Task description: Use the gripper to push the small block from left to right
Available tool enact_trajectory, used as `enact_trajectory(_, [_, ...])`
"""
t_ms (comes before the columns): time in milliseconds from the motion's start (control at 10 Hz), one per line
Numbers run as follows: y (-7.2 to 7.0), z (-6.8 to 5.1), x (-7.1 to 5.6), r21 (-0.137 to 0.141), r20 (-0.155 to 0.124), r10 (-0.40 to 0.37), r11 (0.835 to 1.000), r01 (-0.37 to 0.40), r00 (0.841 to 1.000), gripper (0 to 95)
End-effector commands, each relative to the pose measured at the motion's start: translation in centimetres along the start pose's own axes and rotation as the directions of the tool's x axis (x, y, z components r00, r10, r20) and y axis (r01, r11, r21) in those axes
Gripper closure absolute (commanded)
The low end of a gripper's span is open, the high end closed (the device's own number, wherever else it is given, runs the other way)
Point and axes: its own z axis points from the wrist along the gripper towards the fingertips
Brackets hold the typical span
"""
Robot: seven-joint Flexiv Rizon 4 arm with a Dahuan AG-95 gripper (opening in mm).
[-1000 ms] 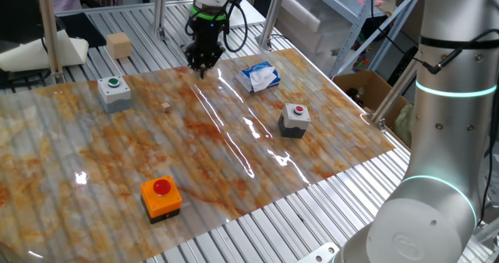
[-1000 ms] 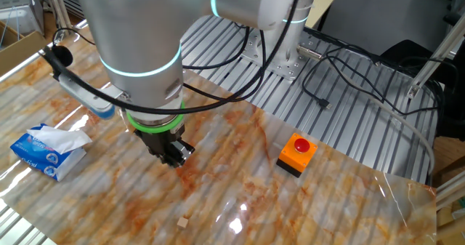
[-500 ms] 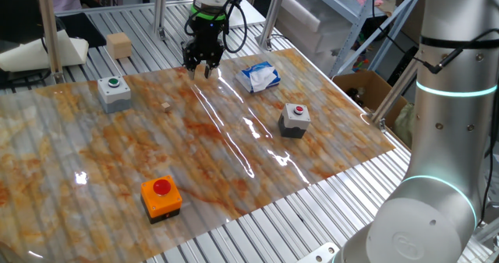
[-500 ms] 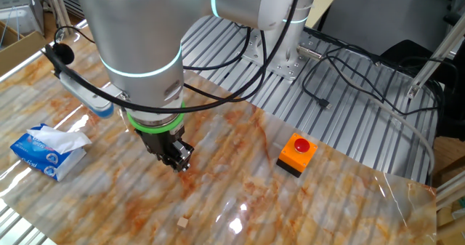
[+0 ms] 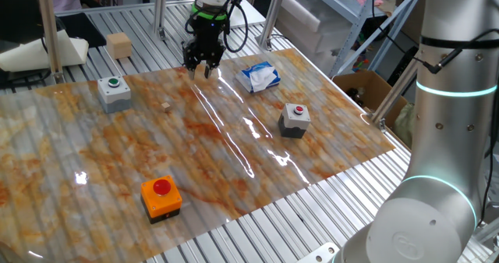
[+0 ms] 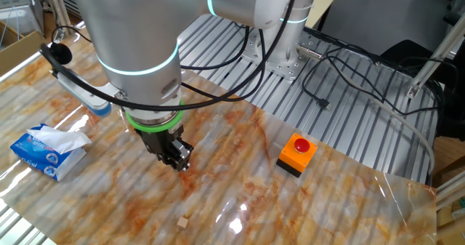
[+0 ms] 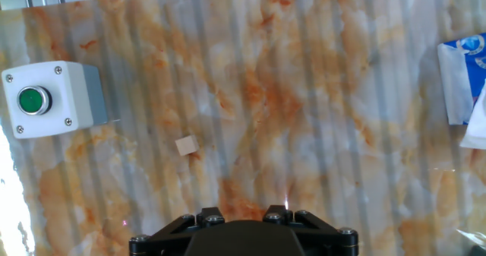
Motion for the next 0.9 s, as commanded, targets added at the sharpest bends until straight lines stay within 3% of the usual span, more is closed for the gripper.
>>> enact_trajectory(100, [-0.01,0.00,0.06,-0.002,0.001,0.001,1.000,-0.001,1.000,57.0])
enact_trajectory(900, [0.03,0.01,0.08,-0.010,0.000,-0.001,1.000,0.001,1.000,57.0])
